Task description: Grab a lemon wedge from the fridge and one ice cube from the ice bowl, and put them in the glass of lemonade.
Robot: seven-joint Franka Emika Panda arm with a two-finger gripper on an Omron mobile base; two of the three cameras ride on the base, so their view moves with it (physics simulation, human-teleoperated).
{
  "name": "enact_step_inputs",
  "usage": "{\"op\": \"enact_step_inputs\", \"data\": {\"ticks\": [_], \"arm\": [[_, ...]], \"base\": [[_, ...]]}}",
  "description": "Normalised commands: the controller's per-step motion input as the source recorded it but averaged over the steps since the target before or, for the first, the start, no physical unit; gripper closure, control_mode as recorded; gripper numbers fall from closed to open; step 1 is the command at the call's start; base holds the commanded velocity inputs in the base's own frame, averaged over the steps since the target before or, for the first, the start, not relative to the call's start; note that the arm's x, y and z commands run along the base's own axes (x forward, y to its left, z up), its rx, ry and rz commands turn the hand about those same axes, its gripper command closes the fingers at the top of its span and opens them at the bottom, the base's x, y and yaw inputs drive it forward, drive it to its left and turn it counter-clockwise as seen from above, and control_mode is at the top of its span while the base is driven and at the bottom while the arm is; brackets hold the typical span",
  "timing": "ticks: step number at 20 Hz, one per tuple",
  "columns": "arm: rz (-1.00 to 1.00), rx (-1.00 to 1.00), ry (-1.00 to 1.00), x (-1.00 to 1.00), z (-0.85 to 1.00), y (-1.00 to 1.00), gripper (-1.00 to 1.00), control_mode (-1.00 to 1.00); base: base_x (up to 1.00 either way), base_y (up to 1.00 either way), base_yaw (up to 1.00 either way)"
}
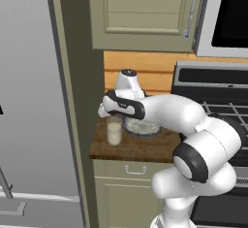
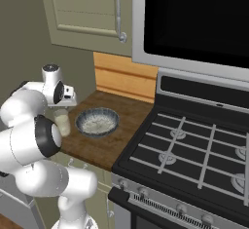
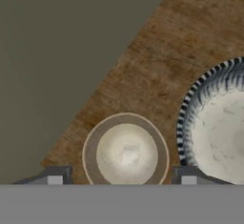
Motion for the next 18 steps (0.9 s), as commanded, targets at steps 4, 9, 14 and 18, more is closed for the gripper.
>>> {"op": "enact_step_inputs", "data": {"ticks": [4, 9, 14, 18], "arm": [[0.0, 0.0, 0.0, 0.0, 0.0, 0.0, -1.0, -1.0], [0.0, 0.02, 0.0, 0.0, 0.16, -0.03, -1.0, -1.0], [0.0, 0.1, -0.07, -0.29, 0.39, -0.11, -1.0, -1.0], [0.0, 0.06, -0.12, -0.44, 0.27, -0.03, -1.0, -1.0]], "base": [[0.0, 0.0, 0.0], [0.0, 0.0, 0.0], [0.0, 0.0, 0.0], [0.0, 0.0, 0.0]]}}
